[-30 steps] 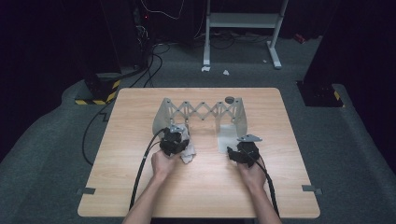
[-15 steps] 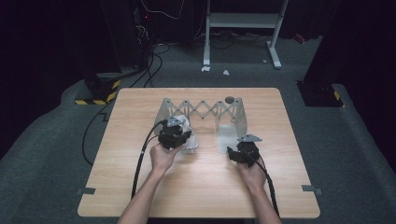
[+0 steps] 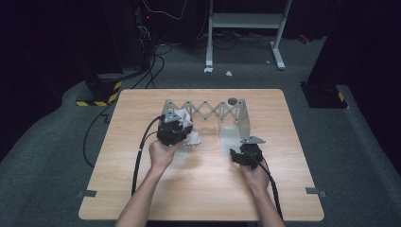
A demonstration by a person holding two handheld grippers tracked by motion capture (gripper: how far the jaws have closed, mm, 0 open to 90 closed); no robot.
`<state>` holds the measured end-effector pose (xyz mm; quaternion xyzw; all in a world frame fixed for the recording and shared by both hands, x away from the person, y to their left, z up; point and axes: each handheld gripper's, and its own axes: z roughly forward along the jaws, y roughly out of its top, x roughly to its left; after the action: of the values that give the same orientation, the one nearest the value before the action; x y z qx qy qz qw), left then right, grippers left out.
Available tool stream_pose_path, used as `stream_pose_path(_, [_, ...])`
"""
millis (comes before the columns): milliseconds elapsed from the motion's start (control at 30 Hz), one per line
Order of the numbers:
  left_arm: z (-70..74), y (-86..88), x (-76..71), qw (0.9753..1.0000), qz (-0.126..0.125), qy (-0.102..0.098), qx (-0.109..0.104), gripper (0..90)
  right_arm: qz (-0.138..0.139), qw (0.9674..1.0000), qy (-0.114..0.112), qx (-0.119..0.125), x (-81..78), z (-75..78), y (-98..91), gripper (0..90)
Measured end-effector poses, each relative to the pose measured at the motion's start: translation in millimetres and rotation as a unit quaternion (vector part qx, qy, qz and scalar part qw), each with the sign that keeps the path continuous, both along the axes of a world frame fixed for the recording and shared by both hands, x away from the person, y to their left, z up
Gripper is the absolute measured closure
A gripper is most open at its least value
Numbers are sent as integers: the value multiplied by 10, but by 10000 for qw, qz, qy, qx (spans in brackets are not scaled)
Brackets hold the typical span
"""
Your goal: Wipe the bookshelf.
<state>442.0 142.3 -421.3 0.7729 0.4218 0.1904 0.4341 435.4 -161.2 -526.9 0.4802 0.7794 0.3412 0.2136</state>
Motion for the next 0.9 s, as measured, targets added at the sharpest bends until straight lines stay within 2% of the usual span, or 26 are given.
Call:
stream_pose_path(200, [119,12,59,10000,44,-83,-22,769,0,10000,0,-2,-1,0,0,368])
stream_pose_path(367, [146,28,138,9999,90,-77,-29,769,-1,10000,0,-2,-1,0,0,367])
stream_pose_path(533, [78,17,218,9998,180,-111,38,769,-2,10000,1,-2,-4,0,1,367])
stream_pose_path(567, [59,19,234,9998,208,-80,-14,769,-1,10000,1,-3,-5,0,1,367])
stream_pose_path(667, [25,17,262,9997,260,-1,23,770,-2,10000,1,-2,-5,0,1,367])
stream_pose_path(700, [10,12,272,9996,272,8,68,770,-1,10000,2,-3,-5,0,0,367])
stream_pose_path(733, [-13,-3,281,9993,304,-6,210,770,-1,10000,2,-1,-5,0,1,367])
stream_pose_path(900, [-85,-29,256,9985,383,-45,377,771,1,10000,2,-2,-5,0,0,366])
